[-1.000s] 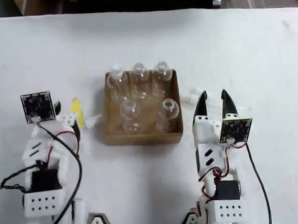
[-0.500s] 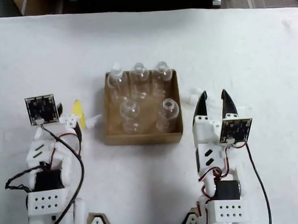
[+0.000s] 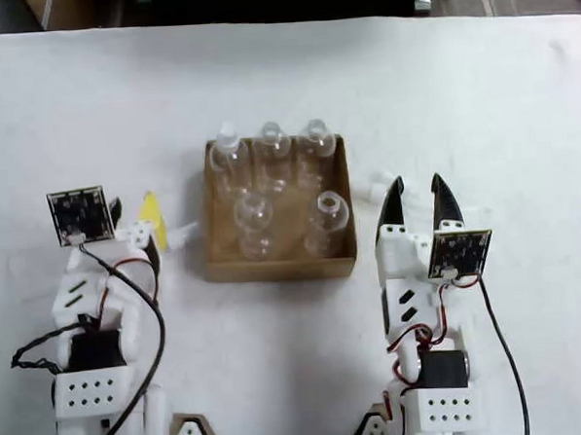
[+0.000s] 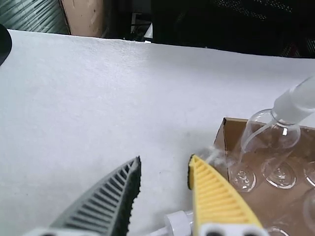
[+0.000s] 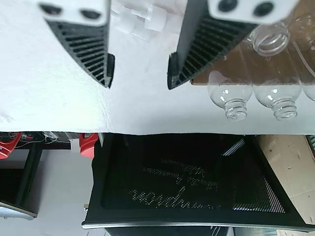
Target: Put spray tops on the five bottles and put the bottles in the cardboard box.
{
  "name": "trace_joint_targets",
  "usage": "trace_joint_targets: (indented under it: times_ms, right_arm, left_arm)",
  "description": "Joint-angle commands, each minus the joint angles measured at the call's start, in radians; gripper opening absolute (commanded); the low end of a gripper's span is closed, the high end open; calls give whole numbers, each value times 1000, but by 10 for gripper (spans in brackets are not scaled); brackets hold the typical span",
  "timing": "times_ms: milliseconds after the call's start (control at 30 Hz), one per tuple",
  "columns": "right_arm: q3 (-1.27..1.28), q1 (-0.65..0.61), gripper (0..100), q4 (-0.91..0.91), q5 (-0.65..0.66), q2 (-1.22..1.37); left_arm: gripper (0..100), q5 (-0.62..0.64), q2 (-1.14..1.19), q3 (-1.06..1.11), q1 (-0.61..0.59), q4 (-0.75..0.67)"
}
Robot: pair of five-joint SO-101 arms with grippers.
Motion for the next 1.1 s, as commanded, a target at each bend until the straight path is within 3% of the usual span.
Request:
trace_joint_targets:
  times_ms: [0, 900, 1067]
  right_arm:
    - [6, 1, 159, -4, 11, 1]
    - [6, -2, 159, -2, 11, 1]
    - [6, -2, 159, -1, 11, 2]
  left_arm:
    - [151, 0, -15, -9, -13, -26]
    - [151, -2, -15, -15, -31, -34]
    - [151, -87, -10, -176, -168, 66]
